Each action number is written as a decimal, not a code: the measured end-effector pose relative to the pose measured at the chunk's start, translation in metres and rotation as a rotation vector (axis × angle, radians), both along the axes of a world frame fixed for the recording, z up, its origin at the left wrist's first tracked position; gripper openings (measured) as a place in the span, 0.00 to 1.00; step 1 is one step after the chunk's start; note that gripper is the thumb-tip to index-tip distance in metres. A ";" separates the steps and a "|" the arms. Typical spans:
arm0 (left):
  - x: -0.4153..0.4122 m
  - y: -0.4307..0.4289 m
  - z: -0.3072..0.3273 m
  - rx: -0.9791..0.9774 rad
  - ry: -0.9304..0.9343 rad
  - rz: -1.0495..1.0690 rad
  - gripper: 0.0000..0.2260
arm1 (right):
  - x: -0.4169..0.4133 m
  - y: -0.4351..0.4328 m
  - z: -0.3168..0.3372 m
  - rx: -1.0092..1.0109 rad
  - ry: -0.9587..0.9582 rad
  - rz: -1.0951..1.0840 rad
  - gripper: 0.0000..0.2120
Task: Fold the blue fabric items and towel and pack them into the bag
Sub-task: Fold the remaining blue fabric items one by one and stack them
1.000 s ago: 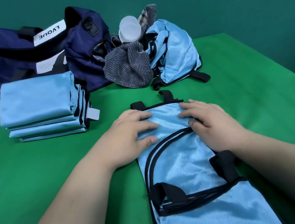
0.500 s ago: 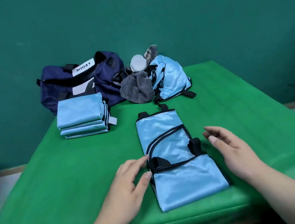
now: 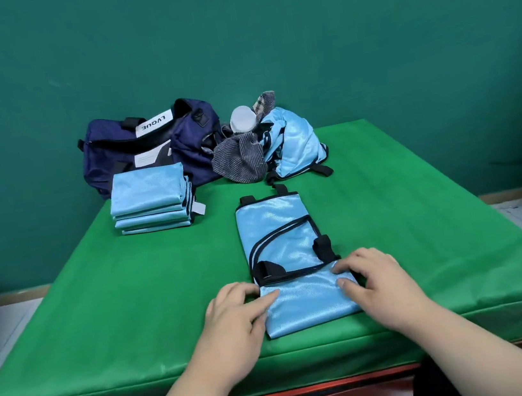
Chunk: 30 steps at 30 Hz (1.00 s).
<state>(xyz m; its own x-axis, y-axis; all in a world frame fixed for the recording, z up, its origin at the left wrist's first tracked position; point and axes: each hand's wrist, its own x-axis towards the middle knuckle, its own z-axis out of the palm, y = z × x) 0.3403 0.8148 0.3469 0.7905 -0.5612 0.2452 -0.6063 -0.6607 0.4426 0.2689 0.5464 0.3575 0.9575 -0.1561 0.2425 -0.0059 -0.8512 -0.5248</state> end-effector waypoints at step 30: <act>0.090 -0.039 0.042 -0.723 0.311 0.187 0.24 | 0.109 0.008 0.050 0.574 -0.288 -0.022 0.24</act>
<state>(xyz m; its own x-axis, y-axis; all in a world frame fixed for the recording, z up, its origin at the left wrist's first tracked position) 0.4304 0.7762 0.3888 0.9472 -0.2002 0.2503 -0.2931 -0.2250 0.9292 0.3779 0.5546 0.4071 0.8615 -0.3562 0.3620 0.1894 -0.4361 -0.8797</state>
